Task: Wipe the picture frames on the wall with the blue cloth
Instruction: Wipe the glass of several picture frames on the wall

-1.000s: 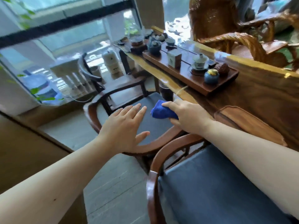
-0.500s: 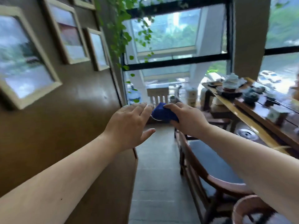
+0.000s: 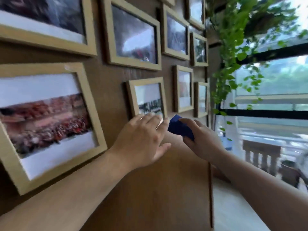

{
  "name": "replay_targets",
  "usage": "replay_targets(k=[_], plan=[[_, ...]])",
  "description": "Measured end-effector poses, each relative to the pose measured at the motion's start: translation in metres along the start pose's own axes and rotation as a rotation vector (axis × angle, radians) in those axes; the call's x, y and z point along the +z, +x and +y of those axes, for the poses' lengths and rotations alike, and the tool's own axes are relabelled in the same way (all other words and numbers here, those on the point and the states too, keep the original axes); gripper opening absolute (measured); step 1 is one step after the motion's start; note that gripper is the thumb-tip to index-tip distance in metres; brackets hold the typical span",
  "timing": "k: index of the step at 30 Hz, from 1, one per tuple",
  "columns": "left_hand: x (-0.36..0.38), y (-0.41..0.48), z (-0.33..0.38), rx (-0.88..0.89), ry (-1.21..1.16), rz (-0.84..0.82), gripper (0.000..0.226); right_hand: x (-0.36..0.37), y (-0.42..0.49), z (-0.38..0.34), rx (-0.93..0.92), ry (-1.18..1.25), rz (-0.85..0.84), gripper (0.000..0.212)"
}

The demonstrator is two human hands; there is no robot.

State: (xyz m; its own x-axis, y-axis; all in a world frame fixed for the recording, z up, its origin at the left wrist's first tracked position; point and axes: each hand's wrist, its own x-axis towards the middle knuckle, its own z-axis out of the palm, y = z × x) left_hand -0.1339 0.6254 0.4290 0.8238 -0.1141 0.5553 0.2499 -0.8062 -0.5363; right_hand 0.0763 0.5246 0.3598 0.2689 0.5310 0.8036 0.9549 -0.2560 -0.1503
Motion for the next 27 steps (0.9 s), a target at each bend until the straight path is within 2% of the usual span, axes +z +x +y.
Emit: replay_targets(k=[5,12,16,19,24,27], plan=[[-0.010,0.021,-0.040,-0.121,0.144,-0.055,0.067,0.019,0.049,-0.012,-0.006,0.224,0.048,0.055],[0.007,0.060,-0.079,-0.286,0.290,-0.115,0.078,0.038,0.108,-0.023,-0.015,0.333,0.122,0.050],[0.033,0.073,-0.092,-0.379,0.370,-0.157,0.097,0.052,0.129,-0.031,-0.024,0.321,0.186,0.051],[0.047,0.069,-0.102,-0.446,0.398,-0.158,0.109,0.063,0.132,-0.036,-0.078,0.282,0.160,0.055],[0.057,0.050,-0.120,-0.379,0.449,-0.140,0.112,0.080,0.126,-0.046,-0.207,0.217,0.086,0.064],[0.058,0.050,-0.119,-0.382,0.439,-0.116,0.112,0.081,0.130,-0.040,-0.253,0.155,0.103,0.067]])
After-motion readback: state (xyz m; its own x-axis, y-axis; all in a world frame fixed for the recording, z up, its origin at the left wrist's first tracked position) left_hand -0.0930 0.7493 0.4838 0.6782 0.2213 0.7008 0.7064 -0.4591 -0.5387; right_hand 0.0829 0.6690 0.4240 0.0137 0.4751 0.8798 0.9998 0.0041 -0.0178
